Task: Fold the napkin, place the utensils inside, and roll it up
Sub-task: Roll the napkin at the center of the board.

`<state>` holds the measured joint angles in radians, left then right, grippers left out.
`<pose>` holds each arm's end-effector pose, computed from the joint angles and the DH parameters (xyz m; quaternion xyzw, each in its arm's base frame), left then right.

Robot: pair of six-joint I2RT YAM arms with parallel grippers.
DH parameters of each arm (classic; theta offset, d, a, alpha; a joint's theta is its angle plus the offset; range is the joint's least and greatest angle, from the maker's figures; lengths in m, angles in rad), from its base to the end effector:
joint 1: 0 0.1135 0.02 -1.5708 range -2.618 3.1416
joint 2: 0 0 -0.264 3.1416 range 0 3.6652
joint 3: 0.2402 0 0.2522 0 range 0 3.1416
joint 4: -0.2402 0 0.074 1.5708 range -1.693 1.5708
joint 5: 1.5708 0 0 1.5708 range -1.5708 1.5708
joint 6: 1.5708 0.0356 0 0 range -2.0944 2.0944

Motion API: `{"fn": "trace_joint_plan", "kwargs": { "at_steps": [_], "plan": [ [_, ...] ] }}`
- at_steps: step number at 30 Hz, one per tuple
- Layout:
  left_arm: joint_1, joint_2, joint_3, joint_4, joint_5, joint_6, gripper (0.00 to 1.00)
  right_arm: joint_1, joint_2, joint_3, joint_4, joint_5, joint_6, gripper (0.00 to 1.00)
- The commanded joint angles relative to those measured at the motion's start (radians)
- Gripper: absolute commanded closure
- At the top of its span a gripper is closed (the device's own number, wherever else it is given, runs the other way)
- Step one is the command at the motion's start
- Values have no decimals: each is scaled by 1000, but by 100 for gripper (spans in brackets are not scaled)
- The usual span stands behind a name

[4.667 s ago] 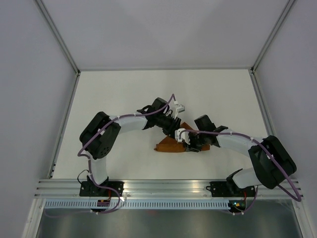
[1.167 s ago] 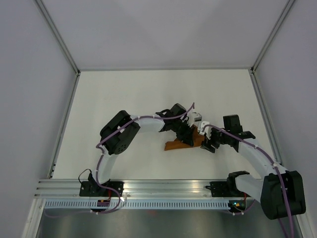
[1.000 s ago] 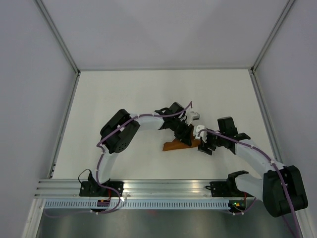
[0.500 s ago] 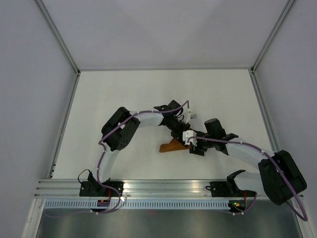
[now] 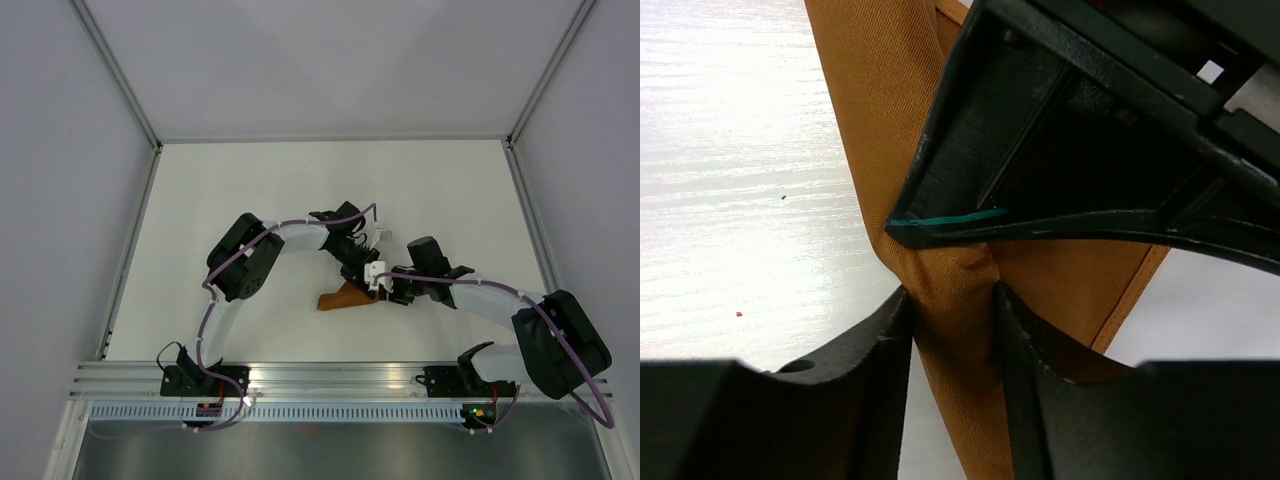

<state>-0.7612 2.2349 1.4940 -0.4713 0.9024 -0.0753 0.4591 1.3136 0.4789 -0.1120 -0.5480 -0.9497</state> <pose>0.2976 -0.3221 0.1104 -0.3710 -0.8078 0.4573 0.0276 0.1915 0.1153 0.1429 -0.6566 0.6444 0.1780 0.3492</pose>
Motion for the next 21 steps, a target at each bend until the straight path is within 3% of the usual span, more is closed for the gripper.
{"fn": "trace_joint_plan", "kwargs": {
  "at_steps": [1, 2, 6, 13, 18, 21],
  "plan": [
    [22, 45, -29, -92, -82, -24, 70, 0, 27, 38, -31, -6, -23, 59],
    [23, 19, -40, -70, -77, -33, 68, 1, 33, 43, -43, -9, -27, 64],
    [43, -67, -70, 31, -39, -104, 58, -2, 70, 72, -109, -27, -40, 69],
    [80, -219, -158, 238, -91, -222, 55, -25, 147, 150, -216, -93, -67, 72],
    [89, -366, -259, 362, -267, -258, 55, -45, 206, 205, -284, -128, -83, 72],
    [89, -476, -401, 500, -387, -265, 56, -56, 246, 237, -319, -142, -92, 72]
  ]
}}
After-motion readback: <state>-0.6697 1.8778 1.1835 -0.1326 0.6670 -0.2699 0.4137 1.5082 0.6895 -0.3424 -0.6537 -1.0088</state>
